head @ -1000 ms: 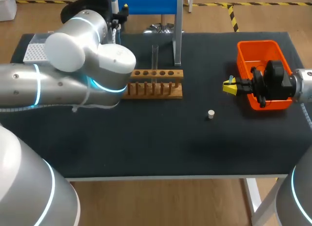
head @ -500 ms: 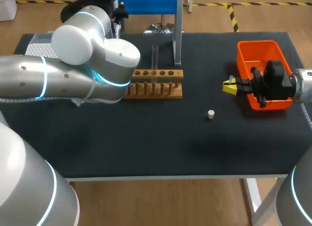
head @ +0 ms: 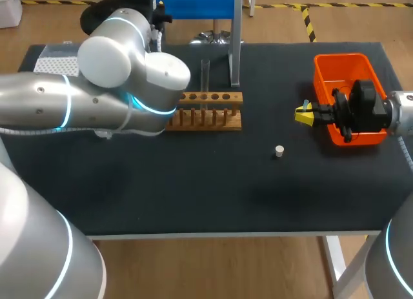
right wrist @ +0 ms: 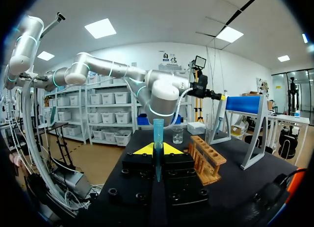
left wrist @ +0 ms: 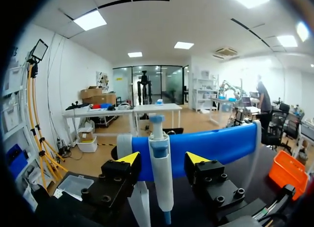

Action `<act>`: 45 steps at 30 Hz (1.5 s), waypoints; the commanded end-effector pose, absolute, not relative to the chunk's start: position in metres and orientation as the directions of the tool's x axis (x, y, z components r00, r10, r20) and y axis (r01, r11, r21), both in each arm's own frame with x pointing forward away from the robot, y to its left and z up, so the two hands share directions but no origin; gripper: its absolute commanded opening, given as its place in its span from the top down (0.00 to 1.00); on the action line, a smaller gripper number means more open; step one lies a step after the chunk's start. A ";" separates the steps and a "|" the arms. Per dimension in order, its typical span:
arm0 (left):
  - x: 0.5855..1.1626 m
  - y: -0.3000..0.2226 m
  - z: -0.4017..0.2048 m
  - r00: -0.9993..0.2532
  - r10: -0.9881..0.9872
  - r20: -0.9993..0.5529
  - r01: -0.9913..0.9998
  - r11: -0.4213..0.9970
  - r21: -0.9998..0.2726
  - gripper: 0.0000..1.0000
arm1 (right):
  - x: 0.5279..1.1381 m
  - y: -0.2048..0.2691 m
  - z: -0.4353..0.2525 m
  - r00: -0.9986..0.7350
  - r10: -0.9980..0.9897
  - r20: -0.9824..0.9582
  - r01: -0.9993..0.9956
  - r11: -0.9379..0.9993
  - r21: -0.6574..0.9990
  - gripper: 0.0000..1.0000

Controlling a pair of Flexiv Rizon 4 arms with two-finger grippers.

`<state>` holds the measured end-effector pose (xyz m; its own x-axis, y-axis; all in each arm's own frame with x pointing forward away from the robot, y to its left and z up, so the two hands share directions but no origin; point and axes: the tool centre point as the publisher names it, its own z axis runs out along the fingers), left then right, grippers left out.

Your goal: Invert the test tube, pick up the pipette, mount the tip to pipette, aspirate from beaker and dispense into the tube, eject the tip, return the pipette, and cap with the stopper.

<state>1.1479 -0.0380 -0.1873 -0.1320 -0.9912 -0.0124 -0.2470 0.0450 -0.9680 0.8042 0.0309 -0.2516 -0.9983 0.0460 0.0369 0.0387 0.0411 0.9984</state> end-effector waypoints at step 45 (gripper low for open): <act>1.173 -0.041 -0.200 -0.095 -0.995 0.003 -0.147 0.011 -0.989 0.60 | 0.803 0.031 -0.251 -0.998 0.048 0.036 0.038 0.042 0.998 1.00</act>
